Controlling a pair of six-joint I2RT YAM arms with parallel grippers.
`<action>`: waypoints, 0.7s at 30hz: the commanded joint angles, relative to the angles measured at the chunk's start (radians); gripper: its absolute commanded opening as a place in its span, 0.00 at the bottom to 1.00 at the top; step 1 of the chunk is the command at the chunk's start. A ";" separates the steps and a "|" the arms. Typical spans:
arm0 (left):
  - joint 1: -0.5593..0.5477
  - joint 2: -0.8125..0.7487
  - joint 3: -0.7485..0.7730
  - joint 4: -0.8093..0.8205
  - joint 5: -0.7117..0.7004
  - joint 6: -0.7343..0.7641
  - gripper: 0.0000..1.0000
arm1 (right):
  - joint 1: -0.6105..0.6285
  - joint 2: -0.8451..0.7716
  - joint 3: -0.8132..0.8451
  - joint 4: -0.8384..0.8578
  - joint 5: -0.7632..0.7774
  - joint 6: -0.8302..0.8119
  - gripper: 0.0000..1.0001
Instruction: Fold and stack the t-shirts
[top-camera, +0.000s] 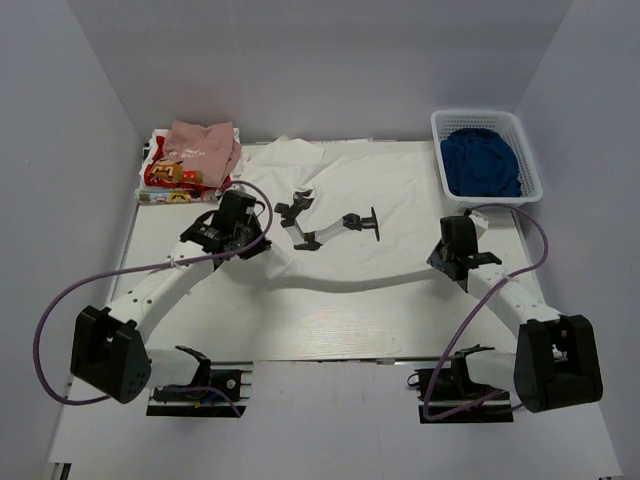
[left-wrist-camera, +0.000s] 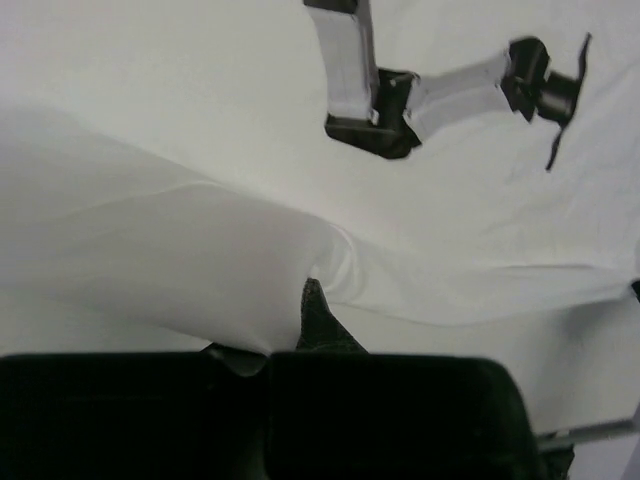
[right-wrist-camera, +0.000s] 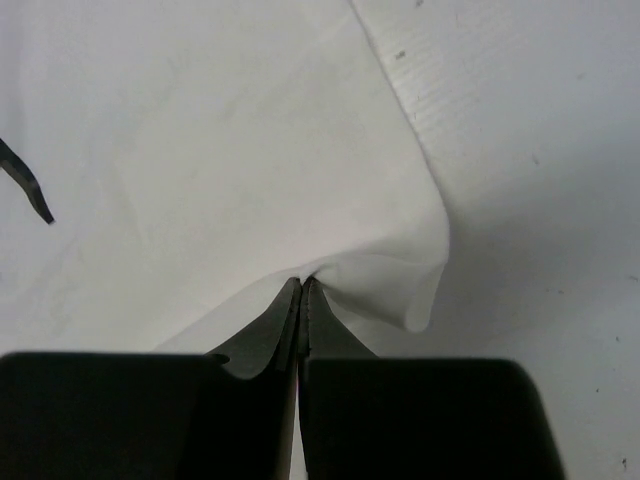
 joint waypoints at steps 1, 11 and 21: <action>0.033 0.081 0.138 -0.059 -0.174 -0.009 0.00 | -0.007 0.064 0.102 0.036 0.057 -0.025 0.00; 0.145 0.385 0.397 -0.063 -0.156 0.078 0.00 | -0.029 0.290 0.372 -0.009 0.051 -0.066 0.00; 0.228 0.621 0.567 -0.016 -0.085 0.132 0.00 | -0.032 0.540 0.611 -0.009 0.052 -0.086 0.00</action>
